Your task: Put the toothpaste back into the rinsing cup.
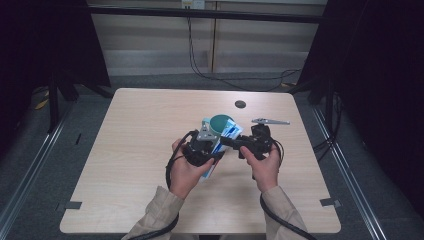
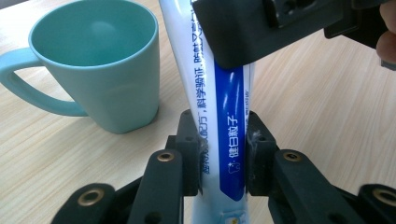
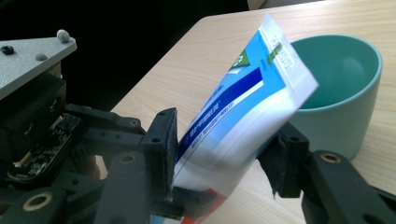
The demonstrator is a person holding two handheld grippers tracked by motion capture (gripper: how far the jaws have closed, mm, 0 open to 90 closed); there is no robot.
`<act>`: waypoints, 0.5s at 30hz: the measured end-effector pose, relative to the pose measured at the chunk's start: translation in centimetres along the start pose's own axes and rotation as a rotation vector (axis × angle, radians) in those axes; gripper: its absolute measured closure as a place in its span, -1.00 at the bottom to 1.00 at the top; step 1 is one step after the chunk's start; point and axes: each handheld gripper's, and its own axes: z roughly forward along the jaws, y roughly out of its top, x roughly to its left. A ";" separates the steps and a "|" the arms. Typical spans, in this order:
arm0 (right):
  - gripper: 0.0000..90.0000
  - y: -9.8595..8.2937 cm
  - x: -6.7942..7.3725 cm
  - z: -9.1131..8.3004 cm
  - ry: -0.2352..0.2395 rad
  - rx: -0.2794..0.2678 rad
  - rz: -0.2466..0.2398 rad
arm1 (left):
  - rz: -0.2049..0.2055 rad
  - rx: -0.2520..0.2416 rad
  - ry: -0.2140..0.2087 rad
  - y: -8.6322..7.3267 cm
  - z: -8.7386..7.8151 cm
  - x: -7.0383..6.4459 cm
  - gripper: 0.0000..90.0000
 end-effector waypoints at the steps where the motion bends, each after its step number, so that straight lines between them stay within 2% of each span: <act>1: 0.14 0.0 0.0 0.0 -0.001 -0.003 0.001 | -0.001 -0.001 0.001 0.0 0.0 -0.1 0.62; 6: 0.17 0.0 0.1 0.2 -0.011 -0.014 0.015 | -0.016 0.000 0.007 0.1 0.2 -0.2 0.61; 12: 0.25 0.0 0.2 0.4 -0.025 -0.015 0.030 | -0.012 0.003 0.014 0.0 0.4 -0.3 0.60; 14: 0.29 0.1 0.2 0.4 -0.031 -0.019 0.033 | -0.012 0.001 0.015 0.0 0.4 -0.4 0.59; 15: 0.38 0.0 0.3 0.5 -0.033 -0.026 0.040 | -0.009 0.006 0.019 0.1 0.4 -0.4 0.57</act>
